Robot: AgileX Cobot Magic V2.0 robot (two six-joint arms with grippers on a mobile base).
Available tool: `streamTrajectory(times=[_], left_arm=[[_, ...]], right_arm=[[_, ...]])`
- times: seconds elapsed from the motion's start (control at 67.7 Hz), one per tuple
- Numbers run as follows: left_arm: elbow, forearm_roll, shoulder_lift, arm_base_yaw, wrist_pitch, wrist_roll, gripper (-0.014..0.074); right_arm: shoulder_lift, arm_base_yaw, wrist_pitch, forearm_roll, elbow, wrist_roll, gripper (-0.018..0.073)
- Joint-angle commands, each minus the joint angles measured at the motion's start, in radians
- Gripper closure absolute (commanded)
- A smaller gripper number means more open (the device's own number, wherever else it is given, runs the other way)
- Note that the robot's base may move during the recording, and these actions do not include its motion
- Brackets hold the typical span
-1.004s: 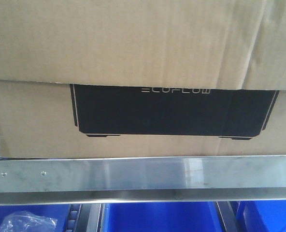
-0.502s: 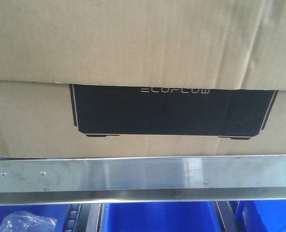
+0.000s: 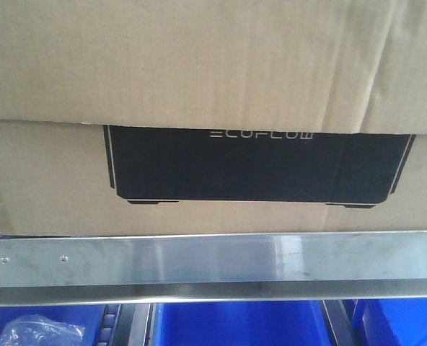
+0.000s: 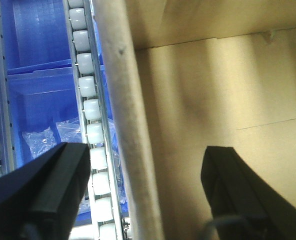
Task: Grab box from left shelf to table start
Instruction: 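Close both grippers on the box's opposite side walls, then lift the box with both grippers and pull it off the shelf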
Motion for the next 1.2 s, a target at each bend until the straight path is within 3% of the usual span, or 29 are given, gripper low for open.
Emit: streamTrajectory(times=[0.0, 0.576, 0.709, 0.827, 1.004, 1.048, 1.181], left_arm=[[-0.036, 0.007, -0.033, -0.006, -0.060, -0.013, 0.0218], [-0.036, -0.029, -0.033, -0.006, -0.105, -0.013, 0.0218], [-0.036, -0.030, -0.033, -0.006, -0.106, -0.013, 0.0274], [-0.036, -0.030, -0.033, -0.006, -0.108, -0.013, 0.0388], [-0.036, -0.030, -0.033, -0.006, -0.110, -0.013, 0.0654], [-0.036, -0.030, -0.033, -0.006, -0.110, -0.013, 0.0703], [-0.036, -0.036, -0.033, -0.006, -0.108, -0.013, 0.0688]], right_arm=[[0.052, -0.007, -0.038, -0.041, -0.069, -0.009, -0.0054], [0.362, -0.007, -0.154, -0.044, -0.080, -0.009, -0.0054], [0.376, -0.007, -0.163, -0.044, -0.080, -0.009, -0.0045], [0.376, -0.007, -0.168, -0.044, -0.080, -0.009, 0.0102], [0.376, -0.007, -0.161, -0.044, -0.080, -0.009, 0.0516], [0.376, -0.007, -0.159, -0.044, -0.080, -0.009, 0.0503], [0.376, -0.007, -0.157, -0.044, -0.080, -0.009, 0.0503]])
